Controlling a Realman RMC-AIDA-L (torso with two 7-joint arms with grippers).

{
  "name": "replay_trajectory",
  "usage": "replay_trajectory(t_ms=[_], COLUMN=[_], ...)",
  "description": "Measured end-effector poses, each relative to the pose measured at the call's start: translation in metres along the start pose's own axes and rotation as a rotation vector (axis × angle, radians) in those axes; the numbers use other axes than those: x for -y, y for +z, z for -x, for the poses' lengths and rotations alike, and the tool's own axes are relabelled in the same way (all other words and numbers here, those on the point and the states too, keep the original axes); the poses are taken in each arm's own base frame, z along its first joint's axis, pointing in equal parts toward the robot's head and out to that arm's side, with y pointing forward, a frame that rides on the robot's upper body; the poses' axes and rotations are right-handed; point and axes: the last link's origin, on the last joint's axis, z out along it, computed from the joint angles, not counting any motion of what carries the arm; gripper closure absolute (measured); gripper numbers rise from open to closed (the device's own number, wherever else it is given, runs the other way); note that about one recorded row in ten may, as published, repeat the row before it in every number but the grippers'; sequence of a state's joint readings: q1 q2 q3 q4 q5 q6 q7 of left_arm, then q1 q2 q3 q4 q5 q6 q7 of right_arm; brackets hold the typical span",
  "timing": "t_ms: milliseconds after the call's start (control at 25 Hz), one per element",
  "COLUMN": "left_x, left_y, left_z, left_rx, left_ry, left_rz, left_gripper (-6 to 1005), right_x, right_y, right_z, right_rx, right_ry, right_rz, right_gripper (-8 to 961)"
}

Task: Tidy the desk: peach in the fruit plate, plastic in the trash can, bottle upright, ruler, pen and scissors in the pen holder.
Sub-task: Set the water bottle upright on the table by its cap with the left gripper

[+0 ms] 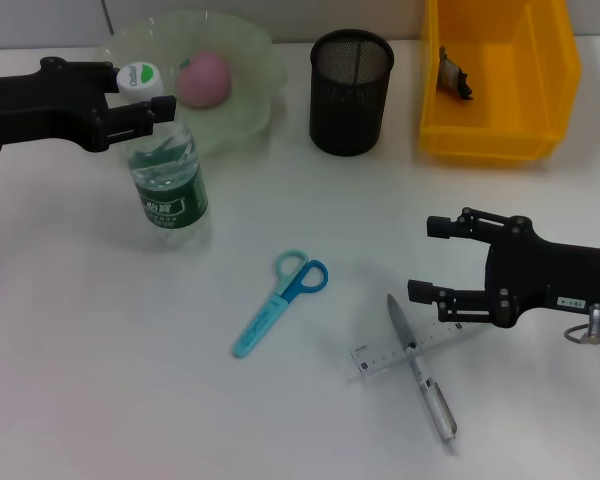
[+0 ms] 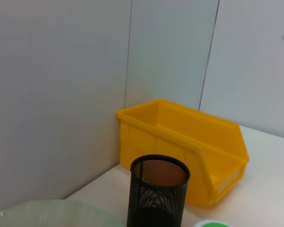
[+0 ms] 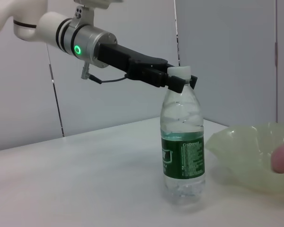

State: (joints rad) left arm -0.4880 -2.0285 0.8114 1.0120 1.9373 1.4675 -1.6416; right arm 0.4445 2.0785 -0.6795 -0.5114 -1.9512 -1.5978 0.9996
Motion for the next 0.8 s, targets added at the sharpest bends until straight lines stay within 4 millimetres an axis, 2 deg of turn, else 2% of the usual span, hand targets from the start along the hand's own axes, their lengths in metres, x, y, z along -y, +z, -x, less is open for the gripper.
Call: replay_trajectory(t_ms=[800], left_x=[0.0012], left_y=[-0.0102], left_z=[0.0082], left_rx=[-0.028], left_ry=[-0.008], left_rz=[-0.02], left_gripper=[552], right_x=[-0.0001], right_y=[0.0019], right_z=[0.0006], right_rx=[0.007], right_ry=[-0.004], right_rz=[0.003], right_gripper=[121])
